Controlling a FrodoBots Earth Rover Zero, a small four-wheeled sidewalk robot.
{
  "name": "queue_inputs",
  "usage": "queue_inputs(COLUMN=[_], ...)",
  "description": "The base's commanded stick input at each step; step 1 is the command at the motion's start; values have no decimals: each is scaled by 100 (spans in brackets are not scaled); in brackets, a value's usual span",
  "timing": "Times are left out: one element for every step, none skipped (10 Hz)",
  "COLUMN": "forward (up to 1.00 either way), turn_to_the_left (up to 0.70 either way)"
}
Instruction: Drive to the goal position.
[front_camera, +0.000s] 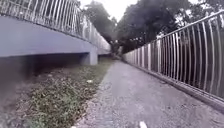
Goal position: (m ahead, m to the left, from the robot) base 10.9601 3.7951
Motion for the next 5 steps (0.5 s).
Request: queue_inputs(forward=[70, 70, 70, 70, 70], turn_to_the_left=[-14, -14, -14, -14, -14])
